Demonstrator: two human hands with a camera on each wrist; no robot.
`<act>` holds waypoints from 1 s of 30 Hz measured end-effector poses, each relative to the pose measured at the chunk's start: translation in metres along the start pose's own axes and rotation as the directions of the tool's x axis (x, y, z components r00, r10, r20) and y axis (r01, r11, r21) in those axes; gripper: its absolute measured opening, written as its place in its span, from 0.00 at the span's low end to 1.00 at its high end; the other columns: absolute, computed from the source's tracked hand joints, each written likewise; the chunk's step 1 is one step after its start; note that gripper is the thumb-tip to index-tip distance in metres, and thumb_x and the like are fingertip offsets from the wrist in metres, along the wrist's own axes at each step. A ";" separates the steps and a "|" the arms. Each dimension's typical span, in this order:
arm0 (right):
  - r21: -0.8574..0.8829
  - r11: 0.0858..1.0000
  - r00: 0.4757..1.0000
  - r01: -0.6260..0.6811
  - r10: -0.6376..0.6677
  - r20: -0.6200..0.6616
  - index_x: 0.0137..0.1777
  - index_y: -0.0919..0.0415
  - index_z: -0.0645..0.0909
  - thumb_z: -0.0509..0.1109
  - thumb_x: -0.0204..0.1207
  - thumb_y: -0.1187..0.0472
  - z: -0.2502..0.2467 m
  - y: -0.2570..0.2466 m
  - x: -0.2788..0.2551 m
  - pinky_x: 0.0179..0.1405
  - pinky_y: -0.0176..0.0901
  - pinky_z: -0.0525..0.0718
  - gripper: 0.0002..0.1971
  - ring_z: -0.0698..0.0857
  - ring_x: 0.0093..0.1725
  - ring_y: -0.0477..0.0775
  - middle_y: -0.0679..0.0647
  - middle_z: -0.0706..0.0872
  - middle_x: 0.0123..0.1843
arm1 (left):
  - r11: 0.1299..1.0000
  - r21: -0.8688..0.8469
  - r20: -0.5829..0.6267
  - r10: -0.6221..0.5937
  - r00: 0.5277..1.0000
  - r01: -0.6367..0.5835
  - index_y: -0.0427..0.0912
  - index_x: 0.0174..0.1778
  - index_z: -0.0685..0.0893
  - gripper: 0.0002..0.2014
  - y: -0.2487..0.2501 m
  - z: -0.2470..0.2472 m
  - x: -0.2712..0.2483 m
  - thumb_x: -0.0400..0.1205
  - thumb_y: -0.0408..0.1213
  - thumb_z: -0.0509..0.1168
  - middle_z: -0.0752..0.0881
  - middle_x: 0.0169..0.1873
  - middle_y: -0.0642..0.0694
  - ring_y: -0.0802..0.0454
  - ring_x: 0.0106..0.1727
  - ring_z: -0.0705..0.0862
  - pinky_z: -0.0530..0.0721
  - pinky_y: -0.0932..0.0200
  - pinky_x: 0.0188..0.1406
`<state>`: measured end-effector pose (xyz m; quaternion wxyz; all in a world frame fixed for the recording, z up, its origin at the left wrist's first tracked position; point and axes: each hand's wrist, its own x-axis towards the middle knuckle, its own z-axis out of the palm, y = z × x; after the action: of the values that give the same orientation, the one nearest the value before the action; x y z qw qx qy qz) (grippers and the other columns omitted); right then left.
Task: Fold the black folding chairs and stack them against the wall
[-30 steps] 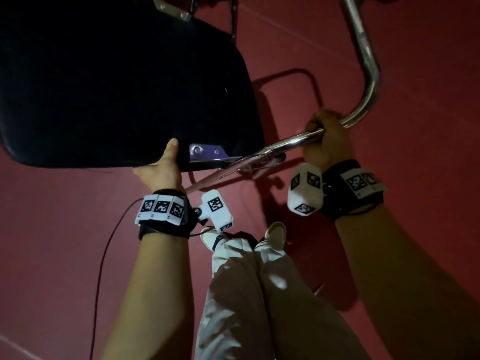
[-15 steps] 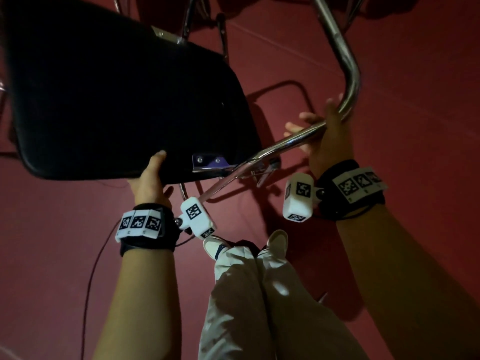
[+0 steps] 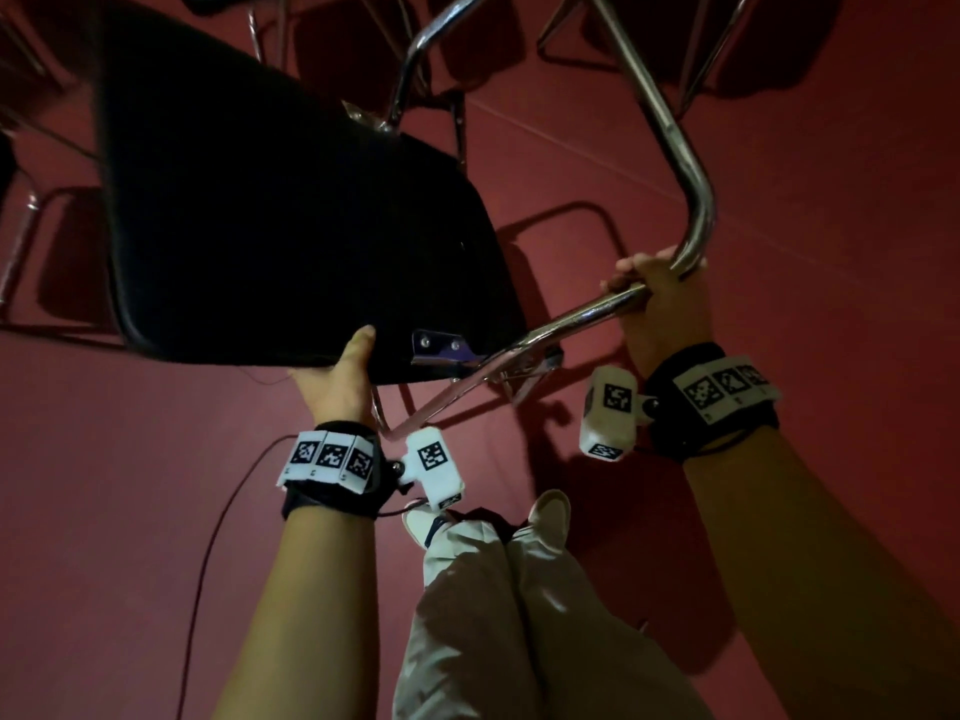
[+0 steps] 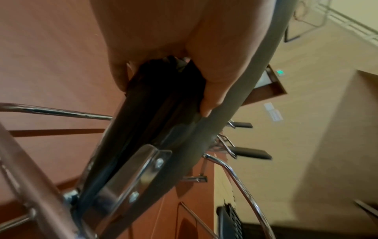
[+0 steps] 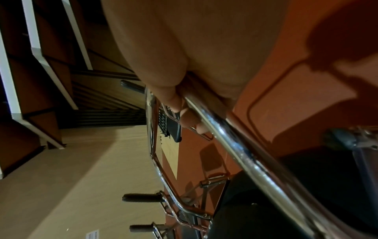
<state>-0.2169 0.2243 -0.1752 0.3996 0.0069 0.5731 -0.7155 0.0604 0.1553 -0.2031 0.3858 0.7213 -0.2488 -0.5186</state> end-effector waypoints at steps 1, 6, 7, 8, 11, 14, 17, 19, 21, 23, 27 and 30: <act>0.004 1.000 1.000 0.007 -0.007 0.016 0.46 0.56 0.66 0.61 0.78 0.77 0.001 -0.003 -0.003 0.39 0.52 0.86 0.14 0.81 0.29 0.55 0.58 0.82 0.34 | 0.999 0.017 -0.013 0.044 0.999 -0.044 0.52 0.60 0.74 0.24 0.002 0.005 0.000 0.75 0.35 0.78 0.85 0.59 0.50 0.55 0.59 0.86 0.84 0.64 0.57; 0.015 0.997 0.994 0.079 -0.080 0.076 0.46 0.57 0.67 0.61 0.81 0.74 0.005 -0.014 -0.012 0.41 0.55 0.85 0.11 0.82 0.31 0.58 0.60 0.82 0.36 | 0.967 0.198 -0.048 0.172 0.984 -0.159 0.40 0.72 0.70 0.42 0.016 0.033 -0.010 0.65 0.45 0.82 0.75 0.69 0.39 0.45 0.65 0.83 0.84 0.52 0.67; 0.010 0.995 0.990 0.095 -0.096 0.101 0.45 0.57 0.68 0.61 0.82 0.72 0.006 -0.016 -0.013 0.42 0.56 0.85 0.10 0.83 0.31 0.58 0.61 0.82 0.36 | 0.952 0.256 -0.053 0.188 0.981 -0.169 0.38 0.75 0.68 0.44 0.019 0.037 -0.014 0.66 0.45 0.82 0.72 0.70 0.37 0.42 0.67 0.80 0.82 0.48 0.71; -0.001 0.994 0.987 0.109 -0.108 0.123 0.44 0.58 0.69 0.61 0.82 0.71 0.008 -0.020 -0.016 0.43 0.58 0.84 0.09 0.83 0.32 0.59 0.62 0.82 0.35 | 0.934 0.310 -0.053 0.204 0.978 -0.178 0.35 0.78 0.66 0.46 0.024 0.043 -0.020 0.68 0.45 0.82 0.70 0.71 0.36 0.39 0.70 0.77 0.79 0.48 0.73; -0.049 0.993 0.977 0.111 -0.100 0.189 0.41 0.59 0.71 0.63 0.81 0.66 0.016 -0.031 -0.030 0.49 0.62 0.85 0.07 0.85 0.33 0.62 0.65 0.85 0.35 | 0.885 0.419 -0.029 0.238 0.971 -0.204 0.31 0.83 0.56 0.53 0.034 0.058 -0.040 0.71 0.47 0.81 0.66 0.73 0.31 0.33 0.74 0.71 0.74 0.48 0.75; -0.158 0.987 0.951 0.000 0.049 0.304 0.42 0.59 0.72 0.61 0.83 0.50 0.024 -0.049 -0.042 0.54 0.63 0.86 0.14 0.90 0.44 0.69 0.67 0.90 0.40 | 0.837 0.492 0.016 0.265 0.964 -0.238 0.30 0.84 0.53 0.56 0.039 0.063 -0.055 0.70 0.48 0.81 0.67 0.73 0.31 0.33 0.75 0.69 0.70 0.46 0.74; -0.220 0.965 0.925 -0.144 0.210 0.316 0.32 0.59 0.78 0.49 0.85 0.37 0.027 -0.073 -0.041 0.59 0.65 0.83 0.31 0.90 0.50 0.71 0.64 0.90 0.39 | 0.827 0.464 0.129 0.291 0.948 -0.317 0.32 0.79 0.62 0.53 0.042 0.056 -0.061 0.67 0.51 0.84 0.69 0.71 0.36 0.47 0.70 0.69 0.69 0.58 0.70; -0.243 0.957 0.942 -0.160 0.222 0.253 0.25 0.56 0.81 0.52 0.84 0.35 0.024 -0.081 -0.038 0.56 0.63 0.85 0.34 0.89 0.44 0.63 0.58 0.87 0.33 | 0.852 0.418 0.151 0.277 0.949 -0.315 0.34 0.76 0.66 0.50 0.045 0.051 -0.063 0.65 0.53 0.84 0.70 0.69 0.39 0.54 0.65 0.67 0.69 0.61 0.68; -0.315 0.940 0.948 -0.133 0.213 0.235 0.28 0.56 0.82 0.56 0.83 0.36 0.022 -0.084 -0.038 0.52 0.60 0.86 0.31 0.86 0.40 0.58 0.55 0.84 0.31 | 0.875 0.387 0.150 0.251 0.956 -0.290 0.34 0.74 0.68 0.51 0.052 0.051 -0.064 0.63 0.56 0.84 0.71 0.68 0.41 0.51 0.68 0.69 0.73 0.58 0.70; -0.390 0.918 0.950 -0.079 0.187 0.249 0.44 0.58 0.85 0.58 0.84 0.38 0.019 -0.085 -0.040 0.51 0.62 0.88 0.25 0.88 0.43 0.59 0.55 0.85 0.33 | 0.898 0.341 0.170 0.230 0.958 -0.277 0.37 0.72 0.74 0.51 0.059 0.050 -0.065 0.60 0.64 0.83 0.77 0.67 0.44 0.52 0.68 0.76 0.78 0.55 0.70; -0.456 0.889 0.951 0.042 0.104 0.290 0.64 0.55 0.72 0.60 0.88 0.56 0.027 -0.096 -0.044 0.34 0.53 0.89 0.09 0.89 0.33 0.57 0.56 0.84 0.29 | 0.933 0.185 0.288 0.249 0.925 -0.308 0.43 0.56 0.89 0.31 0.069 0.041 -0.062 0.63 0.59 0.83 0.92 0.51 0.47 0.55 0.53 0.91 0.89 0.57 0.55; -0.493 0.869 0.937 0.030 0.148 0.317 0.57 0.56 0.70 0.62 0.87 0.57 0.030 -0.103 -0.048 0.39 0.60 0.89 0.05 0.91 0.39 0.65 0.60 0.86 0.33 | 0.920 0.228 0.290 0.250 0.924 -0.320 0.45 0.54 0.89 0.36 0.071 0.040 -0.061 0.59 0.68 0.82 0.92 0.52 0.46 0.52 0.54 0.91 0.89 0.54 0.56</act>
<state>-0.2300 0.2292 -0.0584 0.5040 -0.2024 0.6562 -0.5238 0.0057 0.1483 -0.1178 0.3203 0.6501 -0.4679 -0.5058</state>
